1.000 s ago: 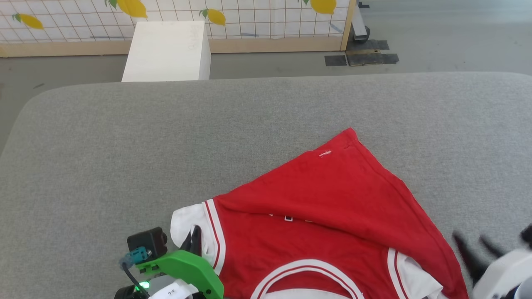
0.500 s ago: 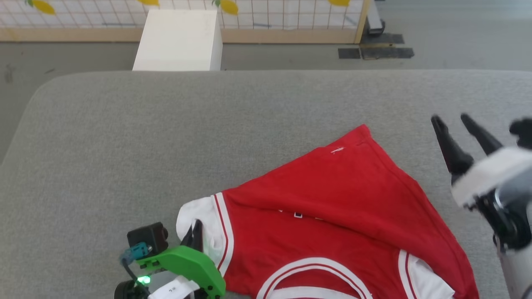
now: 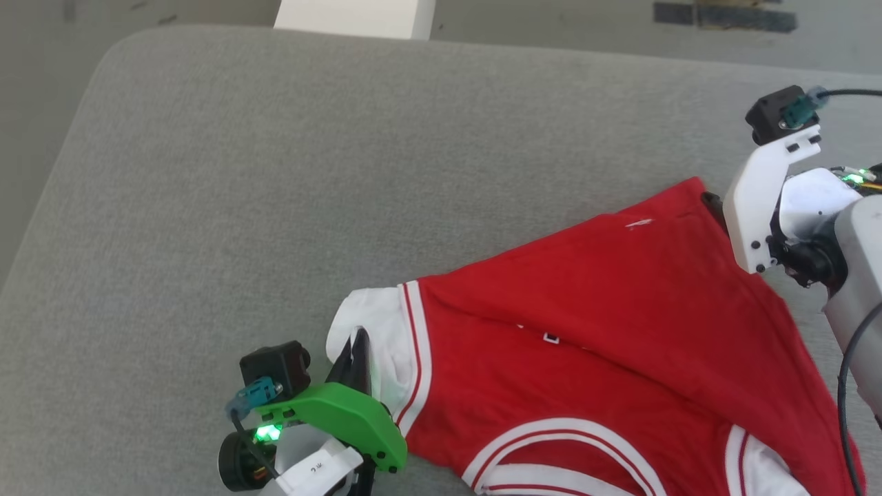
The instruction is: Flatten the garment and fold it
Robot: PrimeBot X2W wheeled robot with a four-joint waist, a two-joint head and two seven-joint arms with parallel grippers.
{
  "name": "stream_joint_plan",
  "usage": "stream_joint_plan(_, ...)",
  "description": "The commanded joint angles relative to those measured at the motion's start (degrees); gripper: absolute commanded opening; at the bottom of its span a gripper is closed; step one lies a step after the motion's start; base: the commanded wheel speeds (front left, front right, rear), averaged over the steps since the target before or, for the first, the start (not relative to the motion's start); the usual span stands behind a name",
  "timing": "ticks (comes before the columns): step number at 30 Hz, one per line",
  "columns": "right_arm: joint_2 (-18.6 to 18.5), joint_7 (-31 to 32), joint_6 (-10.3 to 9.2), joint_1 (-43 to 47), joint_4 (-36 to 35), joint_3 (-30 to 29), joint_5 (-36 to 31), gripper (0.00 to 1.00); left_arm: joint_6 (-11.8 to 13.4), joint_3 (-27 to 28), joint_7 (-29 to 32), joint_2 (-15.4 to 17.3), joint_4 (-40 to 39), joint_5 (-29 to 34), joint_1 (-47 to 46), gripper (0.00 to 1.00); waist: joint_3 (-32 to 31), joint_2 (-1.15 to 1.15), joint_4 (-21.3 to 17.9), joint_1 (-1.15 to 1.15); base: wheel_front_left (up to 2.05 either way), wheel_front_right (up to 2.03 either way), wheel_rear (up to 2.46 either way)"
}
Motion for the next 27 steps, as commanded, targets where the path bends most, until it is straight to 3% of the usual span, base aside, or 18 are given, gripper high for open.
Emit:
stream_joint_plan(1, -0.04, 1.29, -0.09, -1.48, 1.12, 0.88, -0.22, 1.00, 0.11, -0.11, -0.54, -0.35, -0.03, 0.55, -1.10, 0.00, 3.87, 0.00, 3.52, 0.00, 0.00, 0.00, 0.00)
stream_joint_plan(11, -0.76, 9.16, -0.09, -1.51, 6.11, 8.44, 1.95, 1.00, -0.09, -0.70, -1.58, -1.39, 1.32, 0.31, -1.99, 0.00, 4.98, 0.00, 4.32, 0.00, 0.00, 0.00, 0.00)
stream_joint_plan(12, -0.82, 9.32, -0.09, -1.44, 6.07, 8.80, 2.82, 0.39, -0.07, -0.65, -1.62, -1.33, 1.51, 0.23, -1.86, 0.00, 4.64, 0.00, 4.11, 0.00, 0.00, 0.00, 0.00)
stream_joint_plan(13, -0.93, 8.94, -0.09, -1.45, 5.83, 9.01, 3.46, 0.00, -0.03, -0.56, -1.65, -1.28, 1.65, 0.15, -1.75, 0.00, 4.30, 0.00, 3.86, 0.00, 0.00, 0.00, 0.00)
stream_joint_plan(21, -2.68, -2.48, -0.09, -0.54, 1.54, 3.11, 9.71, 0.00, -0.26, 0.47, -1.27, 0.26, 2.35, -0.68, -0.99, 0.00, -1.03, 0.00, 0.06, 0.00, 0.00, 0.00, 0.00)
stream_joint_plan(27, -4.89, -7.95, -0.09, 9.37, -6.38, -3.30, 15.43, 0.00, -0.05, 1.54, -0.59, 1.76, 2.23, -1.75, 1.16, 0.00, -6.76, 0.00, -4.49, 0.00, 0.00, 0.00, 0.00)
